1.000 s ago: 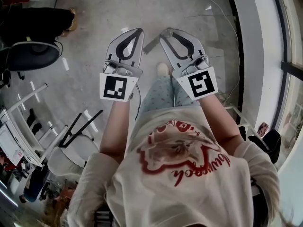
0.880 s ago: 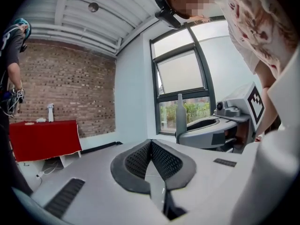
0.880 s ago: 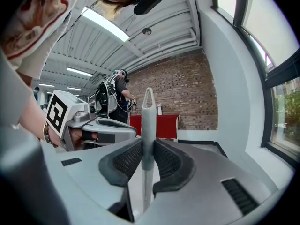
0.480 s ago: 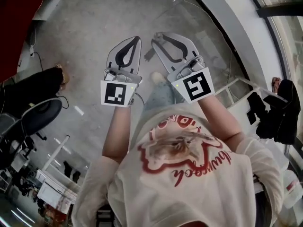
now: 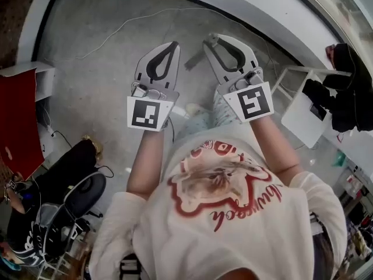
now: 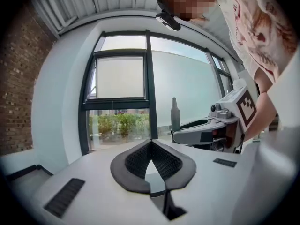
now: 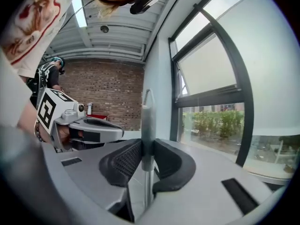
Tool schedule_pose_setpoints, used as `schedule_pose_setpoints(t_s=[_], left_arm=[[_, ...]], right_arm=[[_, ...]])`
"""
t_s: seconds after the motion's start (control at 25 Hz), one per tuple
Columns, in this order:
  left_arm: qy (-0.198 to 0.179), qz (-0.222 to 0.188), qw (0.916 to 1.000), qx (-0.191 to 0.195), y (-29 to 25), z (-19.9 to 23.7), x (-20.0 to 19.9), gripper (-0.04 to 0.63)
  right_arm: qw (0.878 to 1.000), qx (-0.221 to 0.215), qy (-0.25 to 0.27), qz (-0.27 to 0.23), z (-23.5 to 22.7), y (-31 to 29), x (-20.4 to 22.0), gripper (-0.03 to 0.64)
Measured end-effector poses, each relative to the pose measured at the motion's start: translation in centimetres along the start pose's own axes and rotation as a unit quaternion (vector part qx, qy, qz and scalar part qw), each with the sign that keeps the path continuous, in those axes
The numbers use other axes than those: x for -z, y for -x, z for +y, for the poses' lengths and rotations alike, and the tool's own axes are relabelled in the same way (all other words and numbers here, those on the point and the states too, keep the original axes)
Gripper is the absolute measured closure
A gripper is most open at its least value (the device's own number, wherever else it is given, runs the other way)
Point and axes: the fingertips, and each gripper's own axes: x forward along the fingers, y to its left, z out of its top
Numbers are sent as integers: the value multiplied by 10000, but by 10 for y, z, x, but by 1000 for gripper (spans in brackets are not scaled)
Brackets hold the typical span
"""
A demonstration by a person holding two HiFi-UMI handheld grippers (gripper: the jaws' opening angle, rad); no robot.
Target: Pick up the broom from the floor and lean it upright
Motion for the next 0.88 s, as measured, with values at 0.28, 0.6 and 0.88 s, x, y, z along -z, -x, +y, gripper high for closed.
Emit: schedule_pose_setpoints(t_s=[0.28,0.6,0.88], left_arm=[[-6,183,9970,746,-95,-32,3,574],[-101,137,9897,1420,-223,-75,-13,574],[-226,226,9811,1910,-308,-115,-15,574]], right_arm=[[9963,842,16,160,-116,10,10,522],[9914,1271,-133,295,-218,37,21,522],[9831,1718,-457,427,-292,56,39,522]])
